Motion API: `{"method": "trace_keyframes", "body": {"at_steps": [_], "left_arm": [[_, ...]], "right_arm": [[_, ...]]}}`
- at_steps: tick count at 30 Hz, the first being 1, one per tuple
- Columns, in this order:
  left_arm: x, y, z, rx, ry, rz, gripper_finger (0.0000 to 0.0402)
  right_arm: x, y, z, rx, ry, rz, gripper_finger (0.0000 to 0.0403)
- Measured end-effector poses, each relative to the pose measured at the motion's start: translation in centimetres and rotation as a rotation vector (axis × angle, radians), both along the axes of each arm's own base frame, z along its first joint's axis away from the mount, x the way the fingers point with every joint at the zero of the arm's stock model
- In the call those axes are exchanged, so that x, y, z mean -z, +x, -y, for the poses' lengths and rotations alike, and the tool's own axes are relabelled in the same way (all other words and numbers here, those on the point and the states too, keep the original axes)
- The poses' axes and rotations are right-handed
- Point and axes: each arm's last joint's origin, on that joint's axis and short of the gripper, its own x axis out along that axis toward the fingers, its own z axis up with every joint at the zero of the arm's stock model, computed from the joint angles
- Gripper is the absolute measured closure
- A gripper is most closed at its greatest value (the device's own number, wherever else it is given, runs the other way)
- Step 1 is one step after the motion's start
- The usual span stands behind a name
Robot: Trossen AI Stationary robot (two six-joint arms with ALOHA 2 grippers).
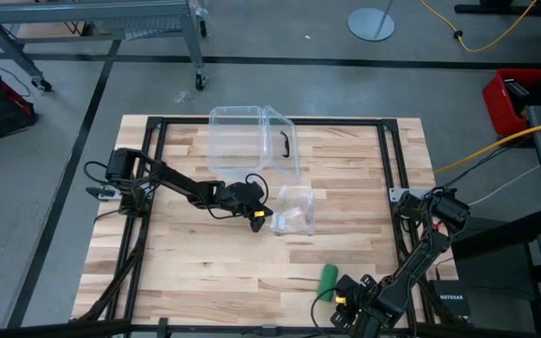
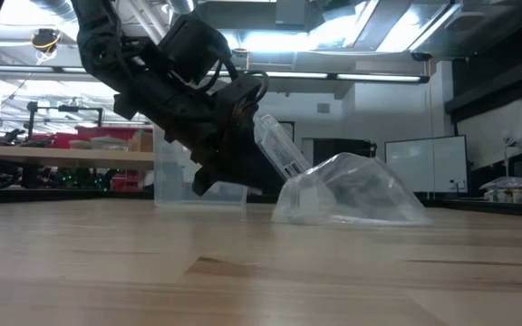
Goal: Roll bandage
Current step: Prepare the transparent zip bag
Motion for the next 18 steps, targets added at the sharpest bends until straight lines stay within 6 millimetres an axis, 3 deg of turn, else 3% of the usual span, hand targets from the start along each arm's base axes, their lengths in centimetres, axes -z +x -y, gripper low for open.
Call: {"method": "trace_keyframes", "body": {"at_steps": [10, 18], "left_arm": [[0.02, -0.01, -0.19, -0.018, -0.019, -0.003, 0.0394], [0.03, -0.02, -0.22, -0.022, -0.026, -0.004, 0.0317]], "right_arm": [[0.00, 0.00, 0.00, 0.000, 0.000, 0.000, 0.0212], [0.00, 0.00, 0.00, 0.000, 0.000, 0.000, 0.0212]]}}
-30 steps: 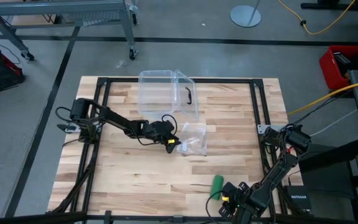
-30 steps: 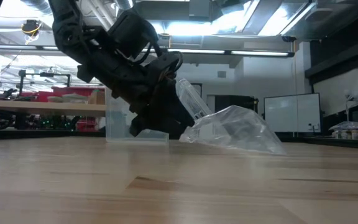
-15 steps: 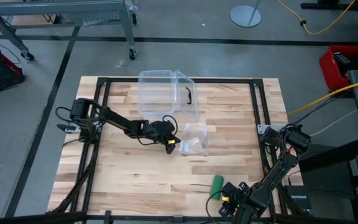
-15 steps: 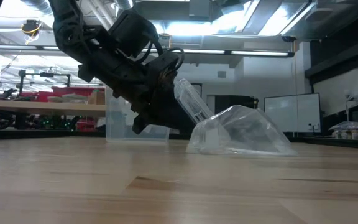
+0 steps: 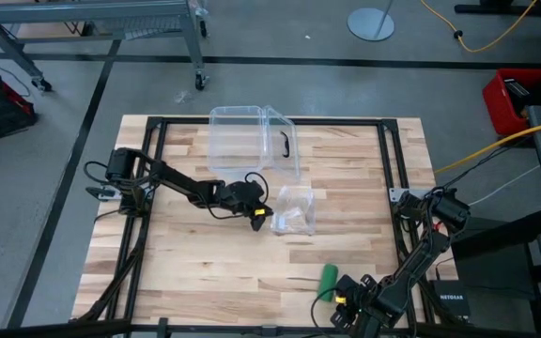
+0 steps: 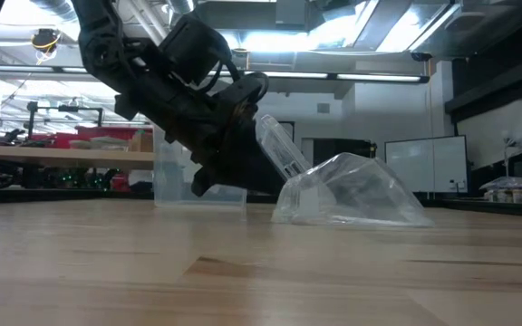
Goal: Roll bandage
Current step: Prepare the transparent zip bag
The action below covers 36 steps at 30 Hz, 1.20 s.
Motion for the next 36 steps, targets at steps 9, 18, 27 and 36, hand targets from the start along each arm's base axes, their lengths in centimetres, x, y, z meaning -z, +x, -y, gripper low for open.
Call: {"method": "trace_keyframes", "body": {"at_steps": [9, 18, 27, 36], "left_arm": [[-0.3, 0.2, -0.2, -0.018, -0.009, 0.032, 0.0279], [-0.3, 0.2, 0.1, -0.021, -0.023, 0.045, 0.0279], [1.7, 0.7, 0.0, -0.069, -0.078, 0.043, 0.0279], [1.0, 1.4, 0.3, -0.015, -0.034, 0.091, 0.0279]], "right_arm": [[0.0, 0.0, 0.0, 0.000, 0.000, 0.000, 0.0212], [0.0, 0.0, 0.0, 0.003, -0.006, 0.017, 0.0212], [-0.1, 0.1, -0.1, 0.003, 0.009, 0.024, 0.0212], [-0.1, 0.2, -0.2, 0.003, 0.016, 0.029, 0.0212]]}}
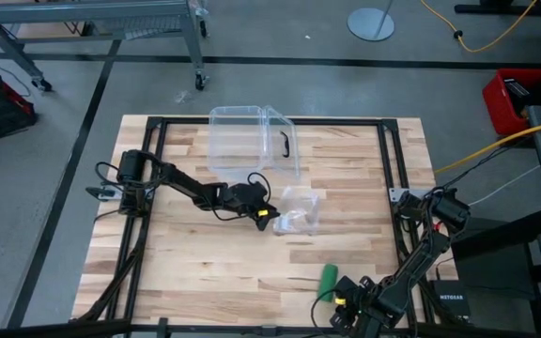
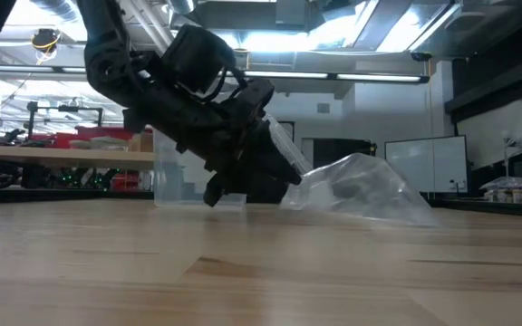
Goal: Roll bandage
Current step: Prepare the transparent zip bag
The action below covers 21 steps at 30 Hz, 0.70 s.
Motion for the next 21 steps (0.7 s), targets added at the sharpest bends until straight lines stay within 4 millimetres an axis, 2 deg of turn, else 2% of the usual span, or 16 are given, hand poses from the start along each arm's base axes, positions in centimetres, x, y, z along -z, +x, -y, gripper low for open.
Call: {"method": "trace_keyframes", "body": {"at_steps": [5, 11, 13, 21], "left_arm": [[-0.41, 0.41, 0.32, 0.048, 0.061, 0.016, 0.0296], [-0.75, 0.74, 0.29, 0.065, 0.096, 0.030, 0.0381], [-0.81, 0.79, 0.28, 0.065, 0.099, 0.033, 0.0395], [-0.79, 0.78, 0.26, 0.039, 0.054, 0.030, 0.0360]], "right_arm": [[0.00, -0.01, 0.01, 0.000, -0.002, -0.001, 0.0212], [0.01, -0.01, 0.02, 0.000, -0.002, -0.002, 0.0212], [0.01, -0.01, 0.02, 0.000, -0.002, -0.002, 0.0212], [0.01, -0.01, 0.02, 0.000, -0.002, -0.002, 0.0212]]}}
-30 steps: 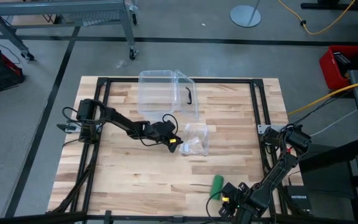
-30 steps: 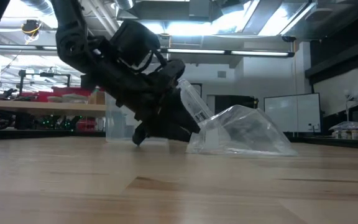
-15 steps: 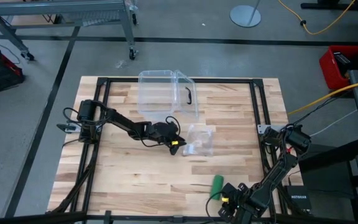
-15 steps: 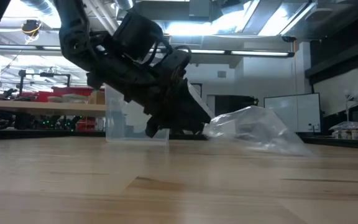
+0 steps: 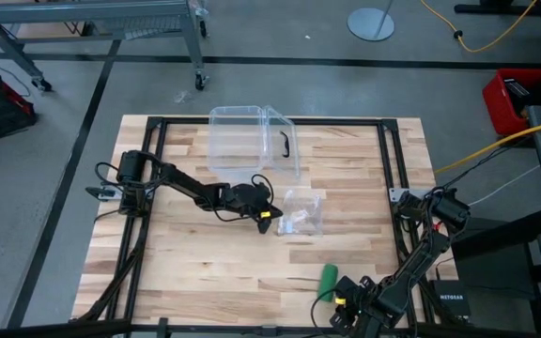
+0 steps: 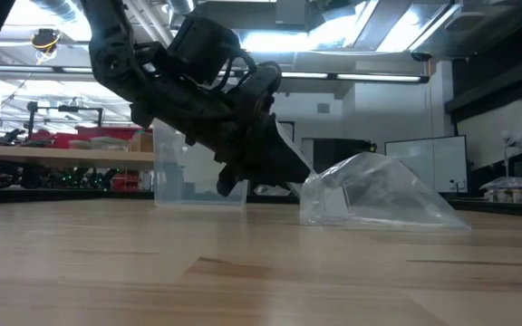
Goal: Roll bandage
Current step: Prepare the transparent zip bag
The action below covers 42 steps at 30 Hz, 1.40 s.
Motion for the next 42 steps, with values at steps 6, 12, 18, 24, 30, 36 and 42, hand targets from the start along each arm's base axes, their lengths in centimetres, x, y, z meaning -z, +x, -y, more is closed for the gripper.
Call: {"method": "trace_keyframes", "body": {"at_steps": [6, 12, 18, 24, 30, 36, 42], "left_arm": [[0.1, 0.0, -0.1, -0.022, -0.010, -0.012, 0.0306], [0.4, 0.1, -0.1, -0.043, -0.013, -0.027, 0.0262], [1.2, 1.3, 0.2, -0.032, -0.014, -0.038, 0.0263], [0.5, 2.0, 0.3, 0.002, 0.011, -0.007, 0.0292], [0.4, 2.1, 0.3, 0.010, 0.023, -0.003, 0.0334], [0.4, 2.1, 0.3, -0.004, -0.004, -0.006, 0.0360], [0.5, 2.1, 0.3, -0.002, -0.034, -0.015, 0.0334]], "right_arm": [[0.0, 0.0, 0.0, 0.000, 0.000, 0.000, 0.0212], [0.0, 0.0, 0.0, 0.000, 0.000, 0.000, 0.0212], [0.0, 0.0, 0.0, 0.000, 0.001, 0.001, 0.0212], [0.0, 0.0, 0.0, 0.000, 0.002, 0.001, 0.0212], [0.0, 0.0, 0.0, -0.001, 0.000, 0.004, 0.0212], [0.0, 0.0, 0.0, -0.026, -0.012, 0.010, 0.0212], [0.0, 0.0, 0.0, -0.027, -0.012, 0.010, 0.0212]]}}
